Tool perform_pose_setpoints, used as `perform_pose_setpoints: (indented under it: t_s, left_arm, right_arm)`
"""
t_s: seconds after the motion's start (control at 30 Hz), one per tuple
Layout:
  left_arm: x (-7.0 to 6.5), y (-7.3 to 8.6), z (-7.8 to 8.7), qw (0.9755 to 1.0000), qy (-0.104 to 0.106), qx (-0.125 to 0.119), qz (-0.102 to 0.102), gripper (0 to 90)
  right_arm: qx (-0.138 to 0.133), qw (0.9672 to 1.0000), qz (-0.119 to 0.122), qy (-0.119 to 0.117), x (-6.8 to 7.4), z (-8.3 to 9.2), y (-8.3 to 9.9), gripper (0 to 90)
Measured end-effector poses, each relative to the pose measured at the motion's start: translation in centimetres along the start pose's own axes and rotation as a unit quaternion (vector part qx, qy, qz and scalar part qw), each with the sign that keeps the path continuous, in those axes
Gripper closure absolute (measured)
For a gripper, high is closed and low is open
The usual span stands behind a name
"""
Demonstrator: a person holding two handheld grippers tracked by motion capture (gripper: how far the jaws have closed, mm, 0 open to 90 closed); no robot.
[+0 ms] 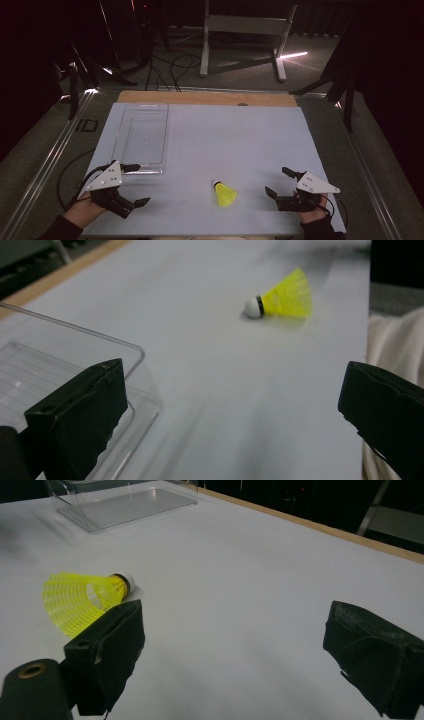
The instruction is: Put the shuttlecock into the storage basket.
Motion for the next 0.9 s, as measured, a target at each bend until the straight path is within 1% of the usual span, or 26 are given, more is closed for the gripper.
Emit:
perform_pose_setpoints:
  t_s: [0.1, 0.17, 0.27, 0.3, 0.4, 0.47, 0.5, 0.53, 0.57, 0.6, 0.63, 0.7, 0.73, 0.83, 0.9]
  left_arm:
    - [-0.1, -0.1, -0.2, 0.9995, 0.018, 0.024, -0.011, 0.5]
    - [-0.2, -0.2, -0.4, 0.9988, 0.026, 0.037, -0.02, 0.5]
    - [-0.2, -0.2, -0.7, 0.9972, 0.036, 0.058, -0.033, 0.5]
    - [-0.1, -0.2, -0.8, 0.9965, 0.036, 0.064, -0.041, 0.5]
    - [0.0, -0.4, -0.9, 0.9945, 0.05, 0.079, -0.047, 0.5]
    - [0.1, -0.4, -1.2, 0.9916, 0.06, 0.1, -0.056, 0.5]
    - [0.1, -0.5, -1.3, 0.9908, 0.062, 0.106, -0.057, 0.5]
    - [0.1, -0.5, -1.4, 0.9892, 0.066, 0.116, -0.061, 0.5]
    - [0.1, -0.5, -1.5, 0.988, 0.07, 0.121, -0.064, 0.5]
    - [0.0, -0.5, -1.7, 0.9859, 0.075, 0.133, -0.069, 0.6]
    - [0.0, -0.5, -1.8, 0.9842, 0.077, 0.141, -0.075, 0.5]
    - [-0.1, -0.5, -2.0, 0.9797, 0.088, 0.159, -0.083, 0.5]
    - [-0.1, -0.6, -2.1, 0.9775, 0.093, 0.166, -0.091, 0.5]
    - [0.0, -0.7, -2.4, 0.9726, 0.1, 0.183, -0.103, 0.6]
    - [0.1, -0.8, -2.6, 0.9683, 0.104, 0.197, -0.113, 0.6]
  right_arm:
    - [0.001, 1.0, -0.003, -0.001, 0.0, 0.0, 0.0, 9.7]
    - [0.0, 1.0, -0.004, -0.002, 0.0, 0.0, 0.0, 9.7]
    - [0.0, 1.0, -0.002, -0.002, 0.0, 0.0, 0.0, 9.7]
    - [0.0, 1.0, -0.002, -0.003, 0.0, 0.0, 0.0, 9.7]
    - [0.001, 1.0, -0.005, -0.004, 0.0, 0.0, 0.0, 9.7]
    - [0.001, 1.0, -0.006, -0.005, 0.0, 0.0, 0.0, 9.7]
    - [0.002, 1.0, -0.006, -0.006, 0.0, 0.0, 0.0, 9.7]
    - [0.003, 1.0, -0.005, -0.006, 0.0, 0.0, 0.0, 9.7]
    - [0.004, 1.0, -0.005, -0.007, 0.0, -0.1, 0.0, 9.7]
    - [0.005, 1.0, -0.004, -0.007, 0.0, -0.1, 0.0, 9.7]
    - [0.005, 1.0, -0.004, -0.008, 0.0, -0.1, 0.0, 9.7]
    - [0.004, 0.9999, -0.005, -0.008, 0.0, 0.0, 0.0, 9.7]
    - [0.004, 0.9999, -0.005, -0.008, 0.0, -0.1, 0.1, 9.7]
    - [0.006, 0.9999, -0.006, -0.01, 0.1, -0.1, 0.1, 9.7]
    - [0.006, 0.9999, -0.005, -0.011, 0.1, -0.1, 0.0, 9.7]
Point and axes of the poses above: each handheld gripper's, and its own axes: z roughly backward along the jaws, y roughly out of its underside, x roughly to its left, the point moved 3 cm from there along -z, roughly forward along the jaws, and after that the axes turned 3 degrees about z, right-handed, at the moved point
